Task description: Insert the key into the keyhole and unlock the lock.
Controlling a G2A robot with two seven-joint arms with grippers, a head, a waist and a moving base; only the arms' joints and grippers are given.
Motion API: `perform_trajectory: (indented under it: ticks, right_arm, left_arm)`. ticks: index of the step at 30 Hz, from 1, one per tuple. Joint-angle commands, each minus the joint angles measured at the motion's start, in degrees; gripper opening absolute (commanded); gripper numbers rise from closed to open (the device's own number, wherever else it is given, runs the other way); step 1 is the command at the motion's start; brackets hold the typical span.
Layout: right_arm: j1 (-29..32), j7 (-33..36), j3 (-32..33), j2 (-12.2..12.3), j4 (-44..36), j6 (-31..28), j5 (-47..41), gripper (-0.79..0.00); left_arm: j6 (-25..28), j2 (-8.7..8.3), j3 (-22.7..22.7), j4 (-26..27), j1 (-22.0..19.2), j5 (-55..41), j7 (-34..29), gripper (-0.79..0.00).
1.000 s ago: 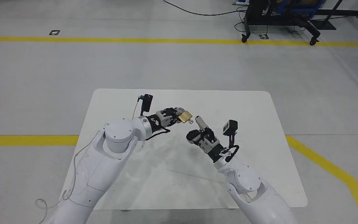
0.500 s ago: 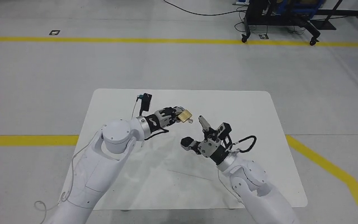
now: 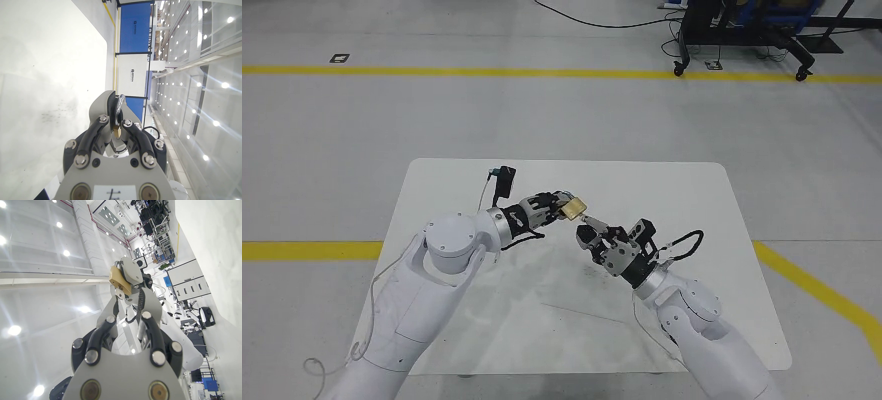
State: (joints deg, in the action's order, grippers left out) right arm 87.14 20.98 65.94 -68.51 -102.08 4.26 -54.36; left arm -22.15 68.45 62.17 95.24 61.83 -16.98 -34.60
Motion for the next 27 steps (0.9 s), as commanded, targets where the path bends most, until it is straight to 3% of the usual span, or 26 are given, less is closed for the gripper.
perform_trajectory:
  ticks: [1, 5, 12, 14, 17, 22, 27]
  right_arm:
    - [0.1, -0.3, 0.1, -0.1, -0.1, -0.2, 0.2, -0.733]
    - [0.2, -0.7, 0.5, -0.1, -0.3, -0.4, 0.3, -0.668]
    - [-0.3, -1.0, 0.1, -0.4, 0.2, 0.5, 0.5, -0.720]
    - [-0.3, -1.0, 0.0, -0.5, 0.3, 0.8, 0.2, -0.785]
    - [-0.4, -0.3, 0.3, -0.6, 0.7, 1.7, -2.4, -0.785]
    - [-0.8, 4.9, 1.8, -0.7, 1.9, 8.6, -13.5, -0.785]
    - [-1.8, 7.3, 3.4, -0.9, 4.7, 20.1, -28.8, -0.785]
  left_arm:
    - [0.1, 0.01, -0.1, 0.1, 0.0, 0.1, -0.1, -0.785]
    - [0.1, 0.02, -0.3, 0.0, 0.0, 0.5, -0.3, -0.785]
    - [0.4, 0.00, -0.2, 0.0, 0.0, 0.8, -0.5, -0.785]
    - [0.6, -0.01, -0.2, 0.1, 0.1, 0.9, -0.5, -0.785]
    - [0.9, -0.03, -0.2, 0.3, 0.2, 1.2, -0.7, -0.785]
    - [1.5, -0.09, -0.3, 0.3, 0.1, 2.2, -1.2, -0.785]
    - [2.6, -0.16, -0.5, 0.6, 0.2, 3.5, -1.3, -0.785]
